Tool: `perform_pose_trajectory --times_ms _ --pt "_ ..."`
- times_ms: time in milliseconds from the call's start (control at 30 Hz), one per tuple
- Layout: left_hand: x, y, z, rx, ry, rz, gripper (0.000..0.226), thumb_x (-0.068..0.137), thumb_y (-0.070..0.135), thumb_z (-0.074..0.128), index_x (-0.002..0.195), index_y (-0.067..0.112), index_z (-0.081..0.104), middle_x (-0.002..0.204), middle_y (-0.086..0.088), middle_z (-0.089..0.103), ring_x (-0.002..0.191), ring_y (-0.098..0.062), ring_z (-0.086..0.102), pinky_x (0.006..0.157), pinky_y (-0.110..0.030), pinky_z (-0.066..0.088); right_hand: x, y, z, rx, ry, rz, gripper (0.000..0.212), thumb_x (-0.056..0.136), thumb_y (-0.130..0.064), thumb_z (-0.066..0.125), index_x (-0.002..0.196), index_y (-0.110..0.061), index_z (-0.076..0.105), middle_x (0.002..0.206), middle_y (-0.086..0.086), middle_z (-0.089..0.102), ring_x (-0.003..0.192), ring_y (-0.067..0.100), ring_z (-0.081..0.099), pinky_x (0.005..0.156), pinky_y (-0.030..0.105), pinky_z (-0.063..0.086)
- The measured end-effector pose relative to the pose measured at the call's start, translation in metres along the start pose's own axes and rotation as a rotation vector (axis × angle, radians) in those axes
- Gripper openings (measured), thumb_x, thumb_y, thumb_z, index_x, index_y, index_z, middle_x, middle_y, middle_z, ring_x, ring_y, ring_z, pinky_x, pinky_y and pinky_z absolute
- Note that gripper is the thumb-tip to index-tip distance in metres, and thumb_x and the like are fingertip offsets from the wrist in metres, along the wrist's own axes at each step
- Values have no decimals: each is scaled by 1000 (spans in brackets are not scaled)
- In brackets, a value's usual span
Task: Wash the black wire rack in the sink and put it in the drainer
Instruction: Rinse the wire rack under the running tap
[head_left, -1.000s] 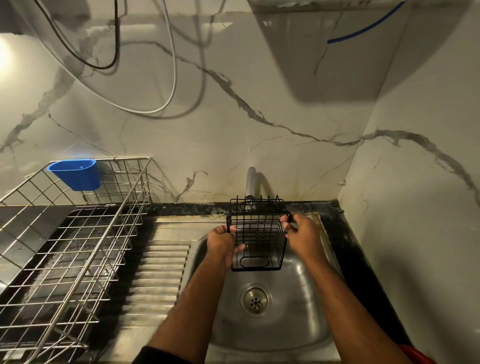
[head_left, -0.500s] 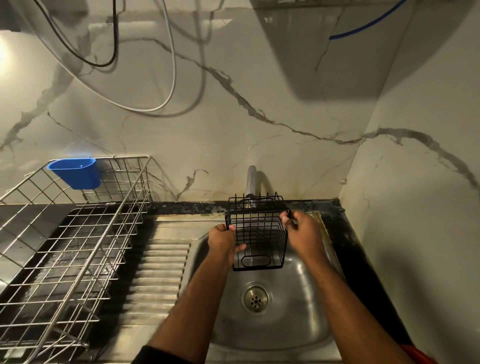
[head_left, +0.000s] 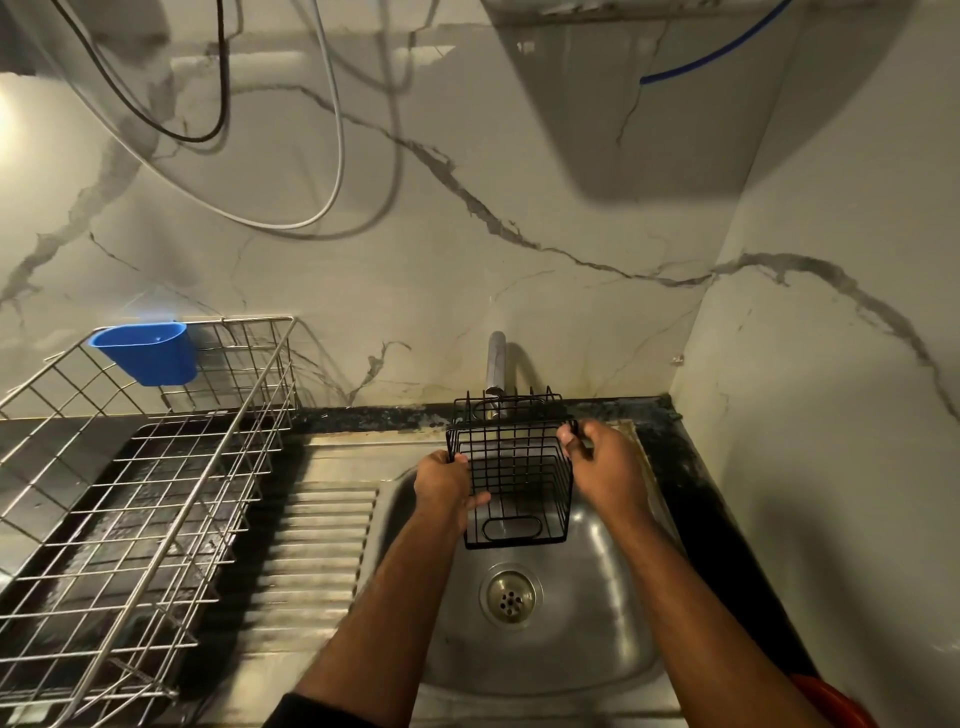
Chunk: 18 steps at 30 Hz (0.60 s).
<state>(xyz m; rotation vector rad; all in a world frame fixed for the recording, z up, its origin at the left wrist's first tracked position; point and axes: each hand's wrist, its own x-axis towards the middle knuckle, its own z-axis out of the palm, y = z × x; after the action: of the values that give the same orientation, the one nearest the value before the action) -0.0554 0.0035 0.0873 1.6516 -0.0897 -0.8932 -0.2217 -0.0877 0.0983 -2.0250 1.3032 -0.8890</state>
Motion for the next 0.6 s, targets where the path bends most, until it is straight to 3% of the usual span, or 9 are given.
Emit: perform_pose_trajectory --times_ms 67,200,333,533,600 --pt "0 -1 0 2 -9 7 33 101 -4 49 134 -1 55 131 -25 62 110 -39 67 50 -28 59 -1 0 -1 4 -7 8 26 99 -39 58 103 -17 70 80 -6 65 73 6 60 53 19 36" --pt "0 -2 1 1 22 -14 32 104 3 50 135 6 55 133 -16 58 86 -21 65 69 -36 64 -1 -1 -3 -16 -8 13 28 99 -37 58 111 -15 70 81 -8 61 71 2 55 53 15 35" --pt "2 -3 2 6 17 -26 34 105 6 49 138 7 53 136 -14 56 81 -17 61 79 -41 64 -3 -2 -4 -6 2 12 29 99 -34 58 113 -11 69 83 -10 57 71 2 52 55 14 33" --pt "-5 -3 2 -22 -4 -39 40 106 3 45 145 9 48 140 -10 56 99 -17 62 70 -34 64 -5 -2 -4 -16 2 19 27 99 -37 57 108 -15 70 78 -11 60 70 -2 54 53 16 36" --pt "-5 -3 2 -34 1 -40 40 105 2 46 144 9 49 138 -11 57 91 -14 61 70 -34 64 -5 -3 -5 -21 -4 20 27 100 -37 56 109 -16 69 80 -10 60 72 1 56 54 16 36"
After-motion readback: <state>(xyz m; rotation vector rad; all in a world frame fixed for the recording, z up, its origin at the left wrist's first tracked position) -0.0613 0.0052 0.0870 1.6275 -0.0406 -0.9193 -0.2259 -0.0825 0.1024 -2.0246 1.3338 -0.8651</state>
